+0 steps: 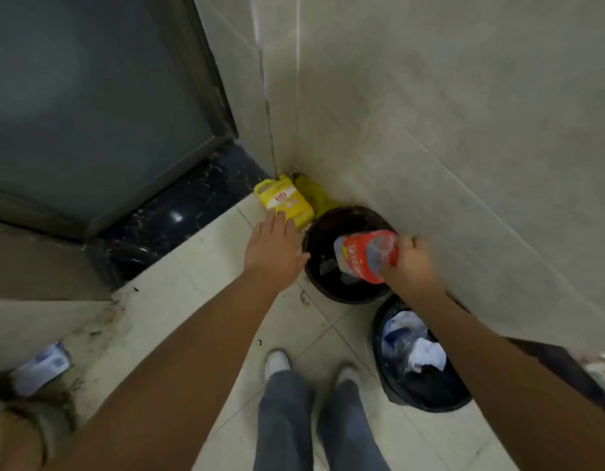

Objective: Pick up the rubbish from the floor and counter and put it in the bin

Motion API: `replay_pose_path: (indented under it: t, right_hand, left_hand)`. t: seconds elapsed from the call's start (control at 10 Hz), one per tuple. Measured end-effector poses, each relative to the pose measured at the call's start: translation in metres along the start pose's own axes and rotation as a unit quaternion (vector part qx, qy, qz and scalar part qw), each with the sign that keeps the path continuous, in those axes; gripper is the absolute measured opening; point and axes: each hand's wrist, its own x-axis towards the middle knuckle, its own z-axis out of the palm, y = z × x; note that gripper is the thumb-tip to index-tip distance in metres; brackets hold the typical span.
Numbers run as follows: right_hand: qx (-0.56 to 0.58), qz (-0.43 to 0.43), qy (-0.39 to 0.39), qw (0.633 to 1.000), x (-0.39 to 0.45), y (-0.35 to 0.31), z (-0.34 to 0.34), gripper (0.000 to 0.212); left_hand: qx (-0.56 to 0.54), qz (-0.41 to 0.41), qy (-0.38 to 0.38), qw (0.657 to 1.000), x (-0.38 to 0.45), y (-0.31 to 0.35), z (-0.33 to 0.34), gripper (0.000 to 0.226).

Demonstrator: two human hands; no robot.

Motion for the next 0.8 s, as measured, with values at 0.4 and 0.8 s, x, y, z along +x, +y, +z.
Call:
replay_pose_path:
  t: [0.4, 0.8]
  right_hand:
    - [-0.006, 0.104, -0.107, 0.989, 0.162, 0.103, 0.253, 0.046]
    - [-0.138, 0.017, -0.109, 0.984, 0.18, 0.122, 0.241, 0.056]
  left_hand:
    - [-0.011, 0.057, -0.111, 0.992, 0.178, 0.025, 0.278, 0.078]
    - [-0.003, 0.089, -0.076, 0.993, 0.189, 0.036, 0.263, 0.076]
